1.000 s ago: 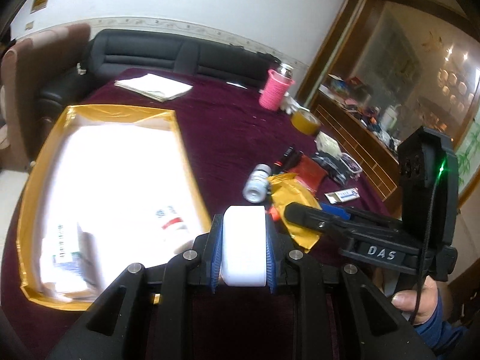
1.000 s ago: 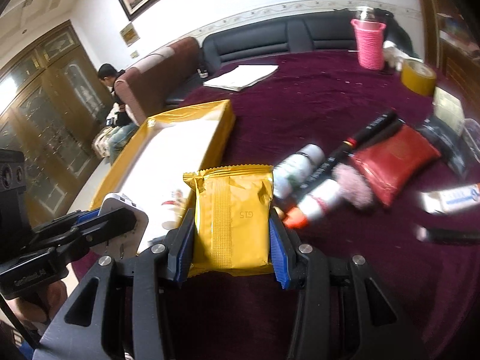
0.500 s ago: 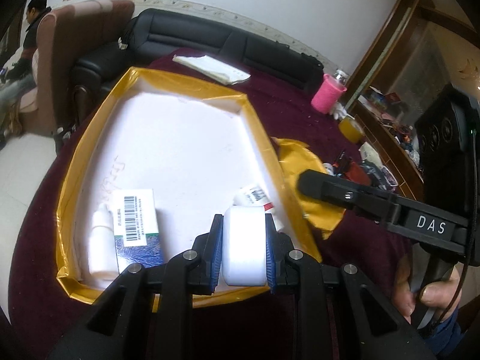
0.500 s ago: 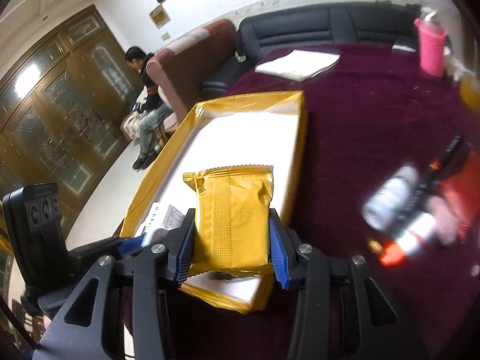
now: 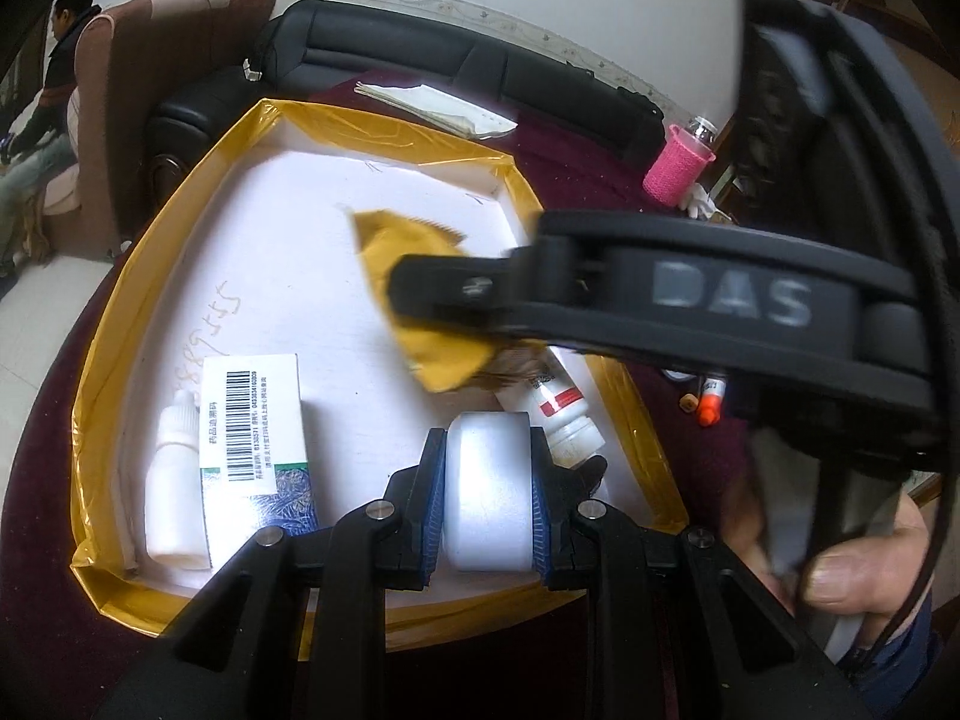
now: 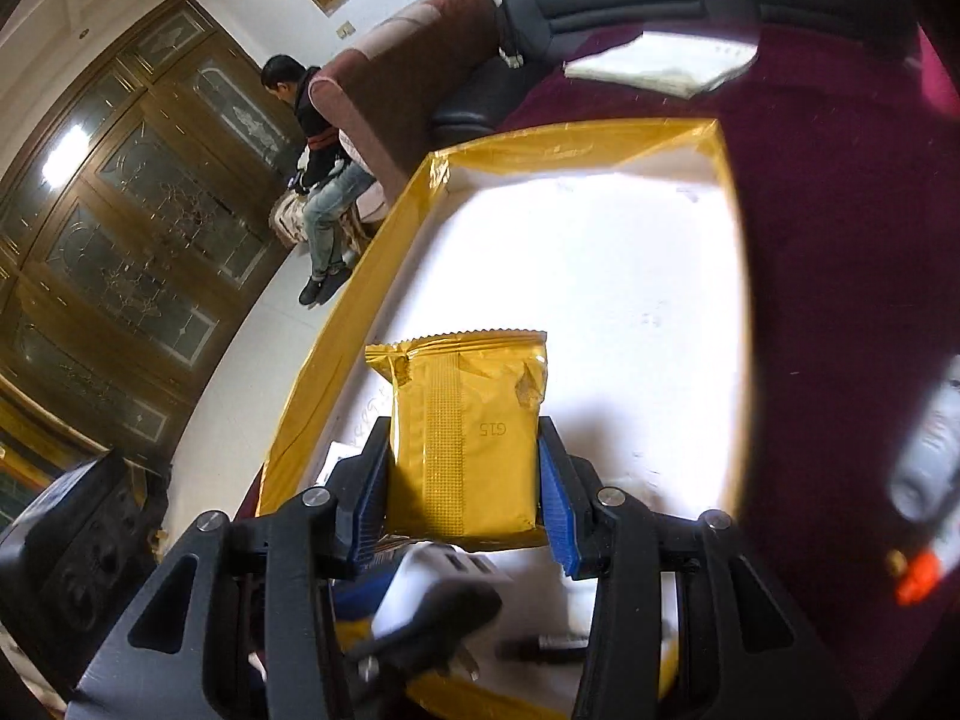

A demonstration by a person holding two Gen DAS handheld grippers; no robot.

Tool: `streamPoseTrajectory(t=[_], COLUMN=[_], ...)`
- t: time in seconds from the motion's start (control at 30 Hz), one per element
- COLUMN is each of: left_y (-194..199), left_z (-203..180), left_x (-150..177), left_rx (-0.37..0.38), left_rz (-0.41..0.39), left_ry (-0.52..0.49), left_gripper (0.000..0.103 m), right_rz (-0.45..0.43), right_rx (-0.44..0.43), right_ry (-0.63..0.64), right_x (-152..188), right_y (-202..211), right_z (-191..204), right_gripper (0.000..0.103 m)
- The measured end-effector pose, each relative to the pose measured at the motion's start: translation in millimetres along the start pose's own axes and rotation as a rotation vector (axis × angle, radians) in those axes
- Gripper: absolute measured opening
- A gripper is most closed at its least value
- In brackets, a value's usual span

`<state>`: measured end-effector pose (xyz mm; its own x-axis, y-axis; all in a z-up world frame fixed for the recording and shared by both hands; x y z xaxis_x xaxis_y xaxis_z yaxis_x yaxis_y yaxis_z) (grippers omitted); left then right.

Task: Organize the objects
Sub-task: 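Carry the yellow packet and white roll in both grippers over the tray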

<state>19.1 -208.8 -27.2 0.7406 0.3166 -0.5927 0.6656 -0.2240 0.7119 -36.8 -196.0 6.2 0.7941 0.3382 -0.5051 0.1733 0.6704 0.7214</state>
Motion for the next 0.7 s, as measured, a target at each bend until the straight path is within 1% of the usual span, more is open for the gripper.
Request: streamPoseTrajectory(t=[0.17,0.3,0.37,0.53,0.7], left_y=[-3,-11,-14,-16,-11], left_z=[-1,-8,-11,-14,-10], left_x=[-1,-4,-4,-1,1], left_rx=[-0.016,-0.027,-0.031,-0.043,-0.043], left_rz=[0.008,0.026,0.039,0.055,0.058], left_ry=[0.001,-0.015,-0.024,-0.034,-0.015], left_gripper=[0.021,0.021,0.021,0.021,0.021], right_rz=[0.04,0.028,0.031,0.028,0.035], right_rx=[-0.012,0.047,0.041,0.081,0.086], right_ry=[-0.017,0.002,0.007,0.043,0.062], right_x=[8,9,10,13,13], right_y=[-16,-11,-8,-4,-6], right_z=[-5,-13,-13,-12,-12], right_gripper=[0.043,0.043,0.042,0.042,0.043])
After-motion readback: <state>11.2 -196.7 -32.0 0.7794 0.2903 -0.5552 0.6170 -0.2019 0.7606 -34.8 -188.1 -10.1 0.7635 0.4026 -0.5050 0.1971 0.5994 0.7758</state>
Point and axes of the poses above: each gripper's, at about its wrist camera, not at the fingertips, and y roughly against the way its jaws point, z to its left, x to its underside, the point moved 9 cm from there along -y, roughly the way its jaws point, and after that the axes turned 2 degrees about x, right-handed, at the moved point
